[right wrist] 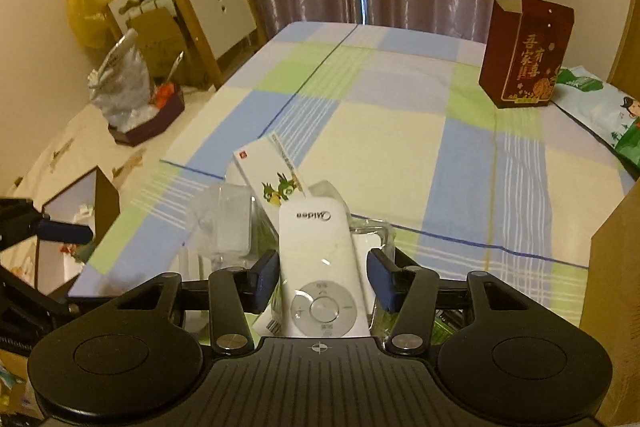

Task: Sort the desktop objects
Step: 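Grasp the white Midea remote with the right tool while the left tool grasps a square white night light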

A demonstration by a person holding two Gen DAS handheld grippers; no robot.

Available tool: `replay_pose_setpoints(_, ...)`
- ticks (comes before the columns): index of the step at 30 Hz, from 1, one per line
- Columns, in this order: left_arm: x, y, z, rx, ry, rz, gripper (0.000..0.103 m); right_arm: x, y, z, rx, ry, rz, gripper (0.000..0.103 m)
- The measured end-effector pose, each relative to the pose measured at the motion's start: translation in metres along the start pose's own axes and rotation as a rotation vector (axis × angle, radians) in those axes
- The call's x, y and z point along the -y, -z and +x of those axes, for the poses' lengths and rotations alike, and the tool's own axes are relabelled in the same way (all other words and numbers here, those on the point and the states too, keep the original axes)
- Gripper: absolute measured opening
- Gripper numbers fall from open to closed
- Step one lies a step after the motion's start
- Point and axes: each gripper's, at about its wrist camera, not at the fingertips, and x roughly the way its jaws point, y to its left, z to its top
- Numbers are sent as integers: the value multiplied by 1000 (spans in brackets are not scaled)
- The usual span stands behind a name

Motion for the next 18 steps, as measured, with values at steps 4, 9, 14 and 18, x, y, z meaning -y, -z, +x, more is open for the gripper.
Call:
replay_pose_setpoints(4, 0, -3, 7, -6, 15, 6, 84, -1, 0, 0, -4, -4, -11, 40)
replay_pose_setpoints(9, 7, -5, 14, -1, 46, 38, 84, 25, 0, -22, 57, -32, 165, 40)
replay_pose_setpoints(14, 17, -3, 28, 15, 92, 95, 86, 50, 8, -46, 91, -37, 295, 40)
replay_pose_setpoints(18, 27, -1, 48, 6, 96, 190, 86, 56, 16, -57, 88, -35, 340, 40)
